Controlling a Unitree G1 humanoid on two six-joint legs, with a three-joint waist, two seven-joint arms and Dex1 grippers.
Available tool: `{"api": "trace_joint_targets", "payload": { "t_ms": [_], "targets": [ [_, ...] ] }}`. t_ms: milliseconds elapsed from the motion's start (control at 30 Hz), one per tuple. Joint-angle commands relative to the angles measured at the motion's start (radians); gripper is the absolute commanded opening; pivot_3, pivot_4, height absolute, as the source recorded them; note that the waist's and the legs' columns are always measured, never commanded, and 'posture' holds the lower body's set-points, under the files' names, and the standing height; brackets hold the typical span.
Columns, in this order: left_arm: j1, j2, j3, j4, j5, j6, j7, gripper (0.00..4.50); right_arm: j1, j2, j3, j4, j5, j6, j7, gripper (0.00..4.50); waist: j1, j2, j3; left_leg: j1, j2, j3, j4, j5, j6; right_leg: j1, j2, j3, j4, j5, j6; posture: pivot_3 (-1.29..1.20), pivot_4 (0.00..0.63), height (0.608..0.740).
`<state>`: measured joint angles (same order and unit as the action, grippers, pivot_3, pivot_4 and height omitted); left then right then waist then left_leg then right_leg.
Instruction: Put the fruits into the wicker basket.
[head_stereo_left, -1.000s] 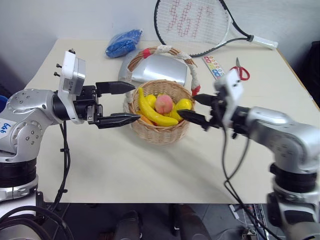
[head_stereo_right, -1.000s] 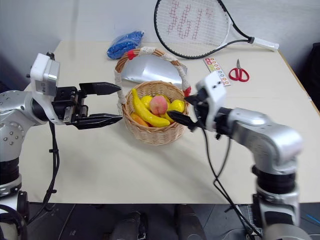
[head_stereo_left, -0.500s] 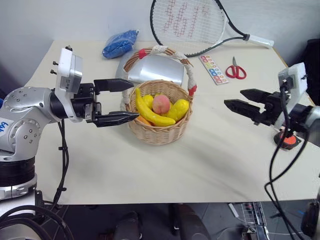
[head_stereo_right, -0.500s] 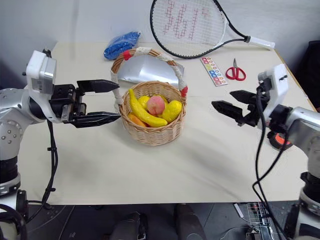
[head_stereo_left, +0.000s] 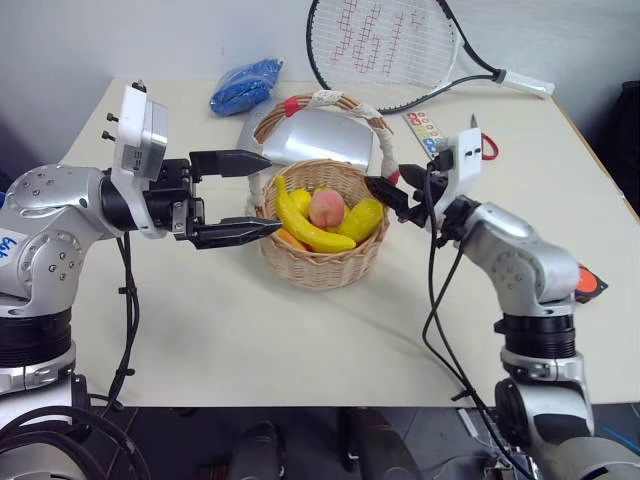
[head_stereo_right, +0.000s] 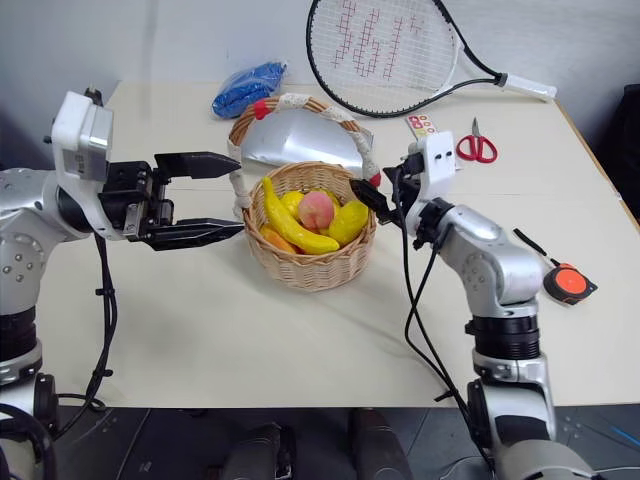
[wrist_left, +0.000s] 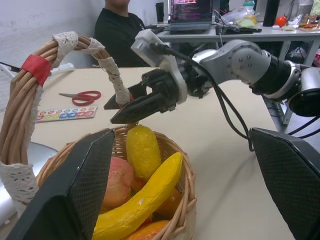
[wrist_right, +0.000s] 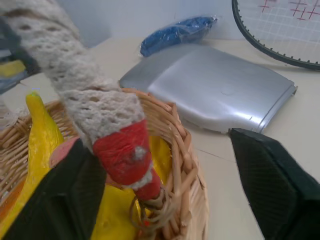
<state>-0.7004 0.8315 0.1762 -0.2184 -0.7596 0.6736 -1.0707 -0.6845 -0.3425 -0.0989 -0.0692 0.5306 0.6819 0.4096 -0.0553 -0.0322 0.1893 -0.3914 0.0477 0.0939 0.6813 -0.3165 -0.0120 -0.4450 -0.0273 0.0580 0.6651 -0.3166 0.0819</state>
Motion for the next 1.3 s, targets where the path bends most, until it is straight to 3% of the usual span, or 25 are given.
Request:
{"api": "trace_joint_targets", "payload": {
  "t_ms": [33, 233, 300, 433, 533, 833, 1100, 1300],
  "targets": [
    [-0.003, 0.019, 0.03, -0.022, -0.006, -0.006, 0.006, 4.5, 0.016, 0.013, -0.008, -0.065, -0.026, -0.092, 0.004, 2.6, 0.0, 0.0, 0.0, 0.0, 0.0, 0.0, 0.0, 0.0, 0.0, 0.0, 0.0, 0.0, 0.0, 0.0, 0.0, 0.0, 0.15, 0.74],
    [-0.012, 0.009, 0.024, -0.018, -0.019, 0.004, 0.009, 4.5, 0.047, 0.041, -0.048, -0.143, 0.01, -0.128, -0.002, 0.54, 0.0, 0.0, 0.0, 0.0, 0.0, 0.0, 0.0, 0.0, 0.0, 0.0, 0.0, 0.0, 0.004, 0.0, 0.0, 0.0, 0.15, 0.74],
    [-0.014, 0.002, 0.023, -0.024, -0.029, 0.007, 0.009, 4.5, 0.061, 0.023, -0.061, -0.164, 0.014, -0.122, 0.006, 0.3, 0.0, 0.0, 0.0, 0.0, 0.0, 0.0, 0.0, 0.0, 0.0, 0.0, 0.0, 0.0, 0.005, 0.0, 0.0, 0.0, 0.15, 0.74],
    [-0.012, -0.01, 0.014, -0.022, -0.026, 0.002, 0.01, 4.5, 0.108, -0.039, -0.126, -0.188, 0.039, -0.109, 0.019, 0.29, 0.001, 0.0, 0.0, 0.0, 0.0, 0.0, 0.0, 0.0, 0.0, 0.0, 0.0, 0.0, 0.005, 0.0, 0.0, 0.0, 0.15, 0.74],
    [-0.015, -0.022, 0.0, -0.004, -0.014, -0.01, 0.004, 4.5, 0.156, -0.147, -0.217, -0.179, 0.026, -0.134, 0.053, 0.29, 0.01, 0.0, 0.0, 0.0, -0.001, 0.0, 0.0, 0.0, 0.0, 0.0, -0.001, 0.0, 0.003, 0.0, 0.0, 0.0, 0.15, 0.74],
    [-0.049, -0.04, -0.025, 0.056, 0.013, -0.037, -0.027, 4.5, 0.214, -0.446, -0.375, 0.055, -0.086, -0.3, 0.165, 0.29, 0.023, 0.0, 0.0, 0.001, -0.001, 0.002, 0.0, 0.0, 0.001, 0.001, 0.001, 0.002, -0.001, 0.0, 0.0, 0.0, 0.15, 0.74],
    [-0.06, -0.059, -0.042, 0.081, 0.027, -0.05, -0.042, 4.5, 0.234, -0.461, -0.395, 0.294, -0.177, -0.488, 0.138, 0.29, 0.017, 0.0, 0.0, 0.002, -0.001, 0.003, 0.0, 0.0, 0.0, 0.001, 0.001, 0.003, 0.0, 0.0, 0.0, 0.0, 0.15, 0.74],
    [-0.082, -0.066, -0.037, 0.109, 0.01, -0.03, -0.051, 4.5, 0.339, -0.477, -0.44, 0.265, -0.095, -0.451, 0.234, 2.27, 0.022, 0.0, 0.0, 0.002, -0.001, 0.003, 0.001, 0.0, 0.0, 0.001, 0.001, 0.003, 0.0, 0.0, 0.0, 0.0, 0.15, 0.74]
  ]
}}
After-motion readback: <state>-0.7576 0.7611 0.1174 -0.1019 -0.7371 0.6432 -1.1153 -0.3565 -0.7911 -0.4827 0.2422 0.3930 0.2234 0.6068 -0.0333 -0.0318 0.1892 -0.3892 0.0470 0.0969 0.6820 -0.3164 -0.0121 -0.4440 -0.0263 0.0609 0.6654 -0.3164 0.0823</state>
